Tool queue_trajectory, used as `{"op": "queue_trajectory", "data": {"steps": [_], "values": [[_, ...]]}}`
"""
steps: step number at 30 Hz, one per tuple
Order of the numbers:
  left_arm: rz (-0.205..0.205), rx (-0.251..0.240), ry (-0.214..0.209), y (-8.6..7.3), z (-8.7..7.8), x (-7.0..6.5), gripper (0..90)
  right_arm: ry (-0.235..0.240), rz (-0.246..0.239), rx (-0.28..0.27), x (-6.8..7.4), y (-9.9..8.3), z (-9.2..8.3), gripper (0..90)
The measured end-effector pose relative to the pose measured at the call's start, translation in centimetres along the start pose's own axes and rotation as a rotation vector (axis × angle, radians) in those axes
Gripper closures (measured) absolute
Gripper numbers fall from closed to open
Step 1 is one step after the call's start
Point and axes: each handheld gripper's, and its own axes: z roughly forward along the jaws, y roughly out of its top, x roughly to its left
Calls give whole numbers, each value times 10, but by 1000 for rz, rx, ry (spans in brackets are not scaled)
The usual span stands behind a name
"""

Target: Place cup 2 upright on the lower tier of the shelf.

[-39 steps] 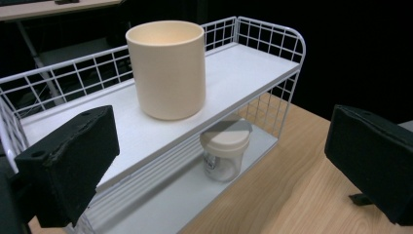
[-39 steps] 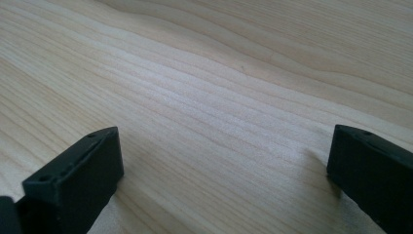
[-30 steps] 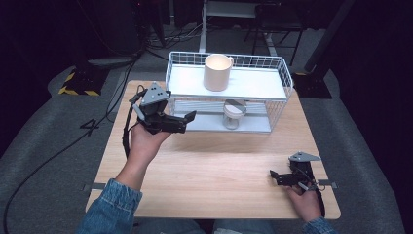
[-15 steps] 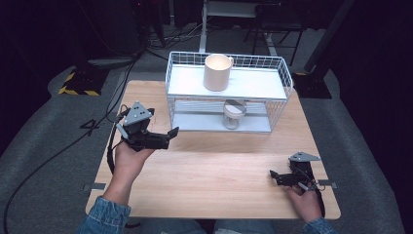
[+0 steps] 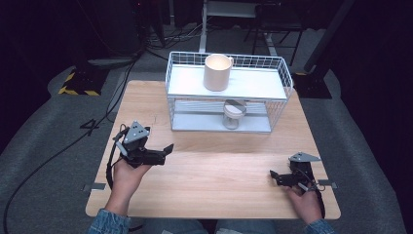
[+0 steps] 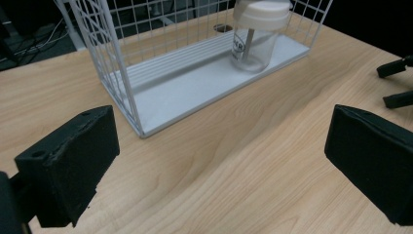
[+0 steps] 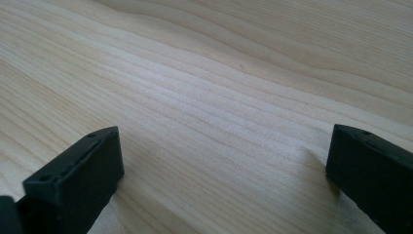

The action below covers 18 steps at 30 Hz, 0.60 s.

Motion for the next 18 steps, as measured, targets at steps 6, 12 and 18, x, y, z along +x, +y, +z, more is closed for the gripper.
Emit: {"op": "queue_trajectory", "data": {"steps": [6,12,18], "values": [[-6,39,9,-20,9,0,0,0,1,0,0,0,0,3],[-3,64,13,-39,17,-3,1,-1,1,0,0,0,0,3],[-23,91,16,-60,26,-2,1,-1,1,0,0,0,0,3]]}}
